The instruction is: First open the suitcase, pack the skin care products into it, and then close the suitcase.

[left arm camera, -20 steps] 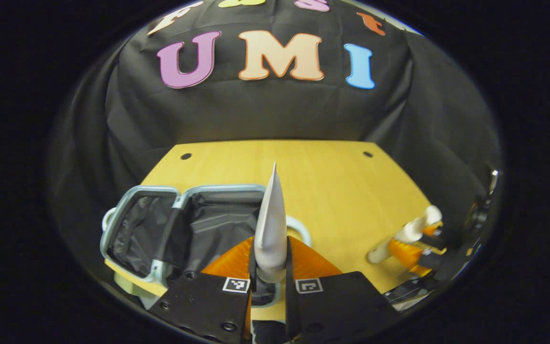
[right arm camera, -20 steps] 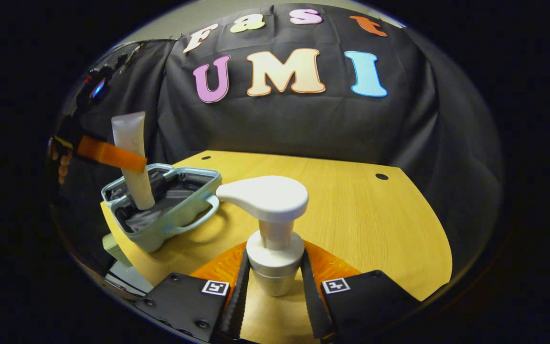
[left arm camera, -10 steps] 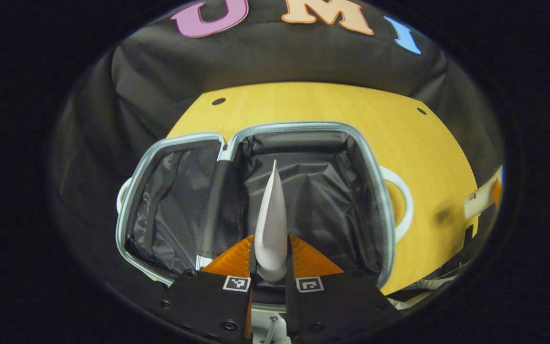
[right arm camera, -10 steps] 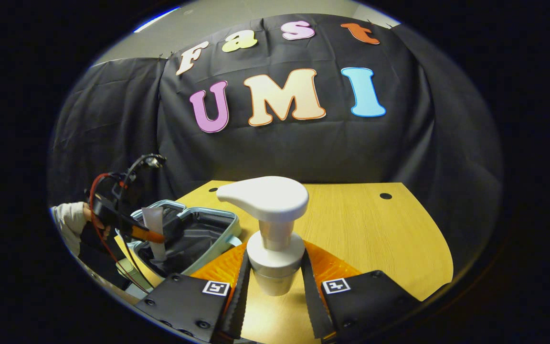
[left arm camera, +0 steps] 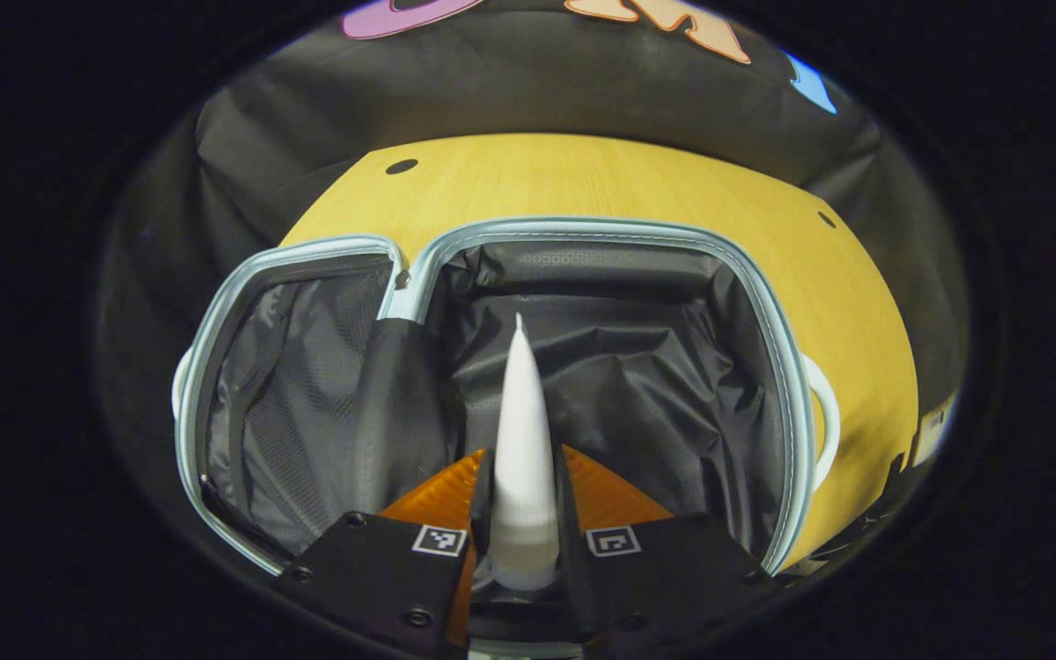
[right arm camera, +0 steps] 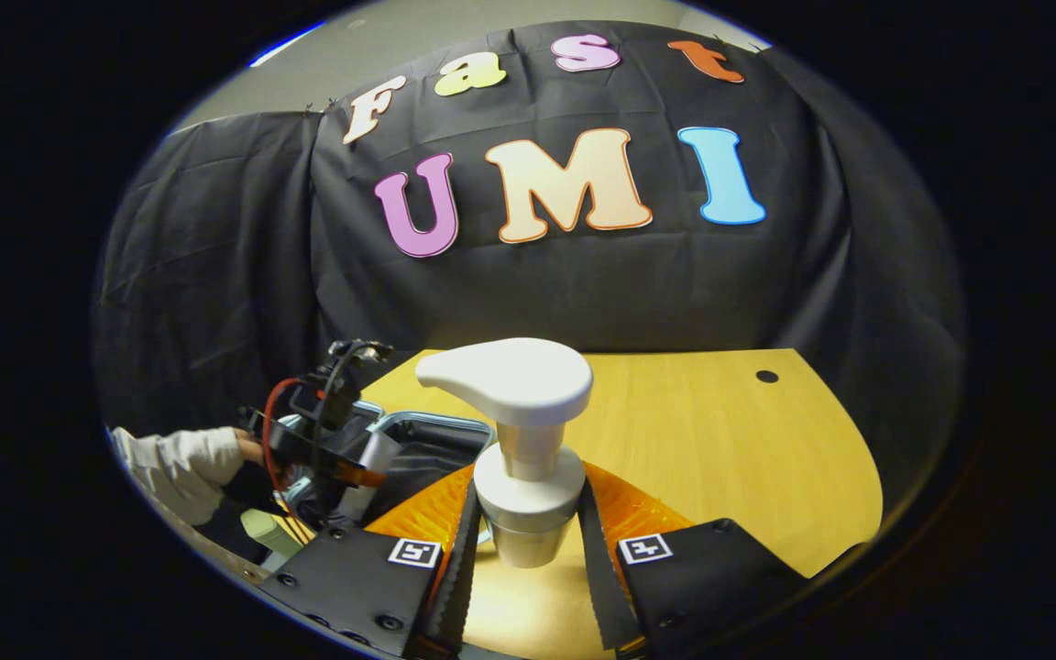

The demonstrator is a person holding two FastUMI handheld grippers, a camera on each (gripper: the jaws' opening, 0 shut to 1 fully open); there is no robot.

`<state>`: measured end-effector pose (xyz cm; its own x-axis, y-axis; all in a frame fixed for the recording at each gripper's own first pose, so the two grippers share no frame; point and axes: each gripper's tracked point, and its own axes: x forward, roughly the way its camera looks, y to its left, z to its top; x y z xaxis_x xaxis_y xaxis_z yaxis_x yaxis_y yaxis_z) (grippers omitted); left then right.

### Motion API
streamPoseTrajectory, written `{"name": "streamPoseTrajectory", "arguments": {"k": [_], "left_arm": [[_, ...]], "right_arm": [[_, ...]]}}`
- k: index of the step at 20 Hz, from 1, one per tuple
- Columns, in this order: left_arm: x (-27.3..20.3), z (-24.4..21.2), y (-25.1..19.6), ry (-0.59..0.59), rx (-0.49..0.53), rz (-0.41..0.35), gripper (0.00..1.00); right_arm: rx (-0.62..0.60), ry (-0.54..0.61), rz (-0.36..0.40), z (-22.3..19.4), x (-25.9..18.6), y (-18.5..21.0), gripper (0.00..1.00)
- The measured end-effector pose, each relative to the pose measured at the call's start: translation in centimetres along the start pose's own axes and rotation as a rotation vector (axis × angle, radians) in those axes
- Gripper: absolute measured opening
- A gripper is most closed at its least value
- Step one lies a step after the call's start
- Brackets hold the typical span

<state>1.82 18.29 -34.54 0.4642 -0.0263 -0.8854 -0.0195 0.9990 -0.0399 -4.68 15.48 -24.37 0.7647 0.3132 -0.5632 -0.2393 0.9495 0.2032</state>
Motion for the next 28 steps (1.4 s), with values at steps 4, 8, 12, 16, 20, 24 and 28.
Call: {"name": "streamPoseTrajectory", "arguments": {"k": [4,8,12,16,20,24,28], "left_arm": [[-2.3,2.7,-1.4,-0.155,-0.042,-0.075,0.90],[-6.7,4.9,-0.2,-0.311,-0.105,-0.096,0.96],[-10.9,5.1,3.2,-0.396,-0.135,-0.061,0.96],[-13.2,3.8,8.0,-0.429,-0.193,0.013,0.96],[-15.0,1.4,12.6,-0.435,-0.274,0.086,0.96],[-15.7,-0.8,16.8,-0.409,-0.338,0.155,0.96],[-15.7,-1.2,20.3,-0.402,-0.371,0.181,0.96]], "right_arm": [[0.026,0.035,0.092,0.0,1.3,4.0,0.55],[0.043,0.086,0.184,-0.8,3.3,8.3,0.56],[0.045,0.177,0.248,-3.6,5.9,12.0,0.56],[0.090,0.284,0.290,-7.6,8.1,14.8,0.56],[0.075,0.380,0.264,-11.8,10.1,16.1,0.56],[0.060,0.408,0.184,-13.5,11.7,15.7,0.56],[0.087,0.380,0.113,-12.9,13.4,15.6,0.57]]}}
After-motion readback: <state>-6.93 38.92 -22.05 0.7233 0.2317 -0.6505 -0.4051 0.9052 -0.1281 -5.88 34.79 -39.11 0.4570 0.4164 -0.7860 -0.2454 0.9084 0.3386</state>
